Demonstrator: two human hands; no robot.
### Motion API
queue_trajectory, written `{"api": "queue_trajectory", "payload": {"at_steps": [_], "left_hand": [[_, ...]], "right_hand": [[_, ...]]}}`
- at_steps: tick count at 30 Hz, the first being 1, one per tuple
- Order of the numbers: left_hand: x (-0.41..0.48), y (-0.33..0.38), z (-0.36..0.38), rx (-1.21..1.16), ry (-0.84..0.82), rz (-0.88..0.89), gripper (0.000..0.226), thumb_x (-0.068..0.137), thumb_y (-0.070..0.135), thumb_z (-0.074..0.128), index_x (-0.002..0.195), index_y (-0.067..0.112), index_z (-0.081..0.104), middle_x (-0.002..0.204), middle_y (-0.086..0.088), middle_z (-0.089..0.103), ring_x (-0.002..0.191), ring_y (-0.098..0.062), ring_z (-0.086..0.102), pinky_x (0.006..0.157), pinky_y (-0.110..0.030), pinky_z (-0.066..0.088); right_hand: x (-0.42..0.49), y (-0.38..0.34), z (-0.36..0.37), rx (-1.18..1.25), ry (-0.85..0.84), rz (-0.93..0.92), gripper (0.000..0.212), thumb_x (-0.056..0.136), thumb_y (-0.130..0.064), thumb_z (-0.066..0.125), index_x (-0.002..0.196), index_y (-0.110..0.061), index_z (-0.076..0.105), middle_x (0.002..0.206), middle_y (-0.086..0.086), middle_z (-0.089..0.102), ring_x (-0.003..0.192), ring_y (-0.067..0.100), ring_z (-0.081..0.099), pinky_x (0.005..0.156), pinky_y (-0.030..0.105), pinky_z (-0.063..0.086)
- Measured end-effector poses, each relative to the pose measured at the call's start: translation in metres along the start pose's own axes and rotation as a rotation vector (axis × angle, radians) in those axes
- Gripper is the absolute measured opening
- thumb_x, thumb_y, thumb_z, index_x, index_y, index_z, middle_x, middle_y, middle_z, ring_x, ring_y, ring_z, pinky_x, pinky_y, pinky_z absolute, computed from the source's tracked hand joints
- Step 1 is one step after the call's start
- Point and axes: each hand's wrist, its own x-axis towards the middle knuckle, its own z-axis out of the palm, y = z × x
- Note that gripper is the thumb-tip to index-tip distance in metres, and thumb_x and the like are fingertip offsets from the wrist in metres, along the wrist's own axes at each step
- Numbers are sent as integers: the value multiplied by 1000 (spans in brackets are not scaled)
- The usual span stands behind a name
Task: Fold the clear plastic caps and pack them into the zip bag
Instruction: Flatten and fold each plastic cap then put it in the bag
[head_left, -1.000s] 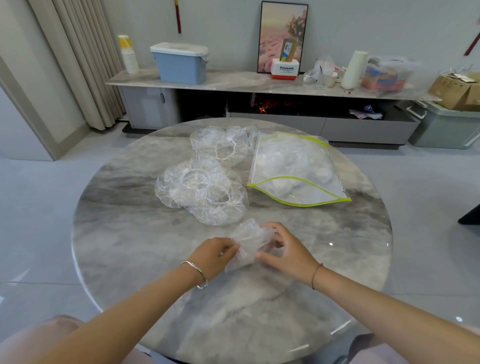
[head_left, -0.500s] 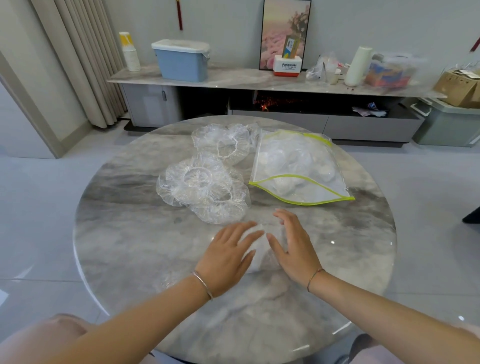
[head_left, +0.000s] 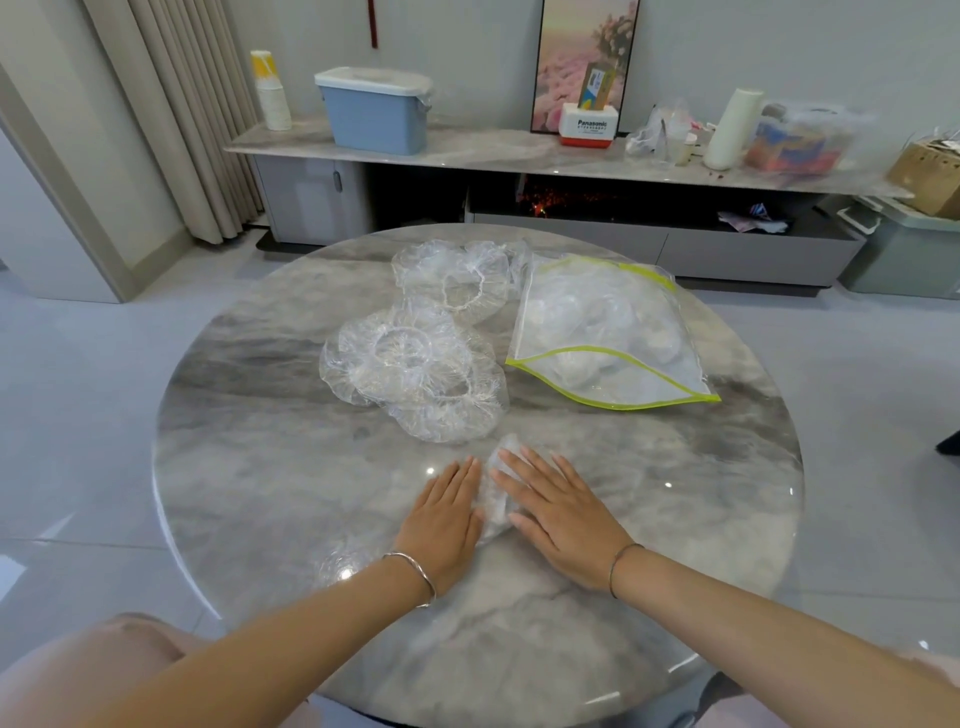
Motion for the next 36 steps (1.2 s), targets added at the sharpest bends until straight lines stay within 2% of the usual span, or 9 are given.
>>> {"api": "queue_trajectory", "payload": {"at_steps": [3, 8, 12, 15, 18, 22, 25, 30, 36], "left_hand": [[0, 2, -4, 38, 53, 25, 69, 88, 47, -10, 148, 13, -4, 157, -2, 5, 145, -20, 9, 116, -26, -4], [-5, 2, -2, 55, -5, 163, 54, 102, 36, 6, 144, 10, 28, 143, -3, 43, 131, -19, 43, 106, -32, 24], [-3, -1, 0, 97, -105, 108, 71, 97, 45, -10, 144, 9, 28, 149, -4, 31, 135, -20, 37, 115, -31, 16], [2, -3, 1, 100, -108, 184, 100, 66, 65, -37, 148, 16, -7, 148, 8, -17, 140, -11, -16, 110, -23, -16], [0, 2, -4, 103, -111, 194, 101, 63, 74, -24, 147, 19, -13, 146, 9, -25, 136, -8, -26, 110, -24, -19], [2, -2, -15, 192, 4, 224, 93, 79, 72, 16, 149, 12, 21, 157, -4, 13, 144, -21, 14, 118, -34, -3], [6, -6, -25, 154, 199, 333, 65, 73, 59, 48, 119, 13, 56, 120, -2, 57, 111, -22, 50, 99, -32, 30], [4, -8, -27, 167, 229, 341, 35, 68, 46, 46, 87, 21, 62, 80, 6, 57, 74, -18, 55, 72, -27, 32], [9, -10, -24, 158, 244, 329, 34, 86, 33, 38, 70, 21, 66, 69, 8, 62, 67, -17, 57, 66, -25, 38]], "right_hand": [[3, 4, 4, -7, -83, 60, 70, 96, -55, -4, 147, -21, 29, 155, -6, 19, 145, 14, 13, 114, 28, -2], [1, 10, 17, 96, -118, 112, 85, 68, -70, -29, 142, -32, -15, 149, -19, -19, 139, -1, -22, 113, 23, -16], [1, 9, 18, 115, -154, 122, 83, 70, -70, -26, 141, -30, -18, 149, -19, -22, 138, -3, -22, 113, 22, -16], [1, 10, 15, 112, -170, 99, 89, 69, -71, -23, 147, -28, -13, 150, -18, -20, 139, -1, -22, 114, 25, -15], [0, 9, 10, 98, -189, 86, 89, 72, -71, -12, 149, -27, -10, 154, -16, -18, 139, 0, -22, 114, 28, -17], [0, 9, -1, 65, -44, 50, 85, 84, -73, 17, 150, -20, 18, 157, -8, 13, 142, 5, 4, 113, 26, -12], [0, 9, -8, 93, 160, -15, 62, 83, -58, 45, 131, -18, 51, 134, -3, 48, 123, 12, 36, 112, 22, 4], [-3, 17, -8, 22, 61, -116, 48, 81, -54, 50, 117, -24, 61, 113, -8, 58, 110, 10, 44, 111, 23, 9], [-1, 18, -6, 116, 46, -41, 47, 82, -45, 49, 119, -19, 62, 115, -5, 58, 109, 14, 50, 103, 17, 16]]}}
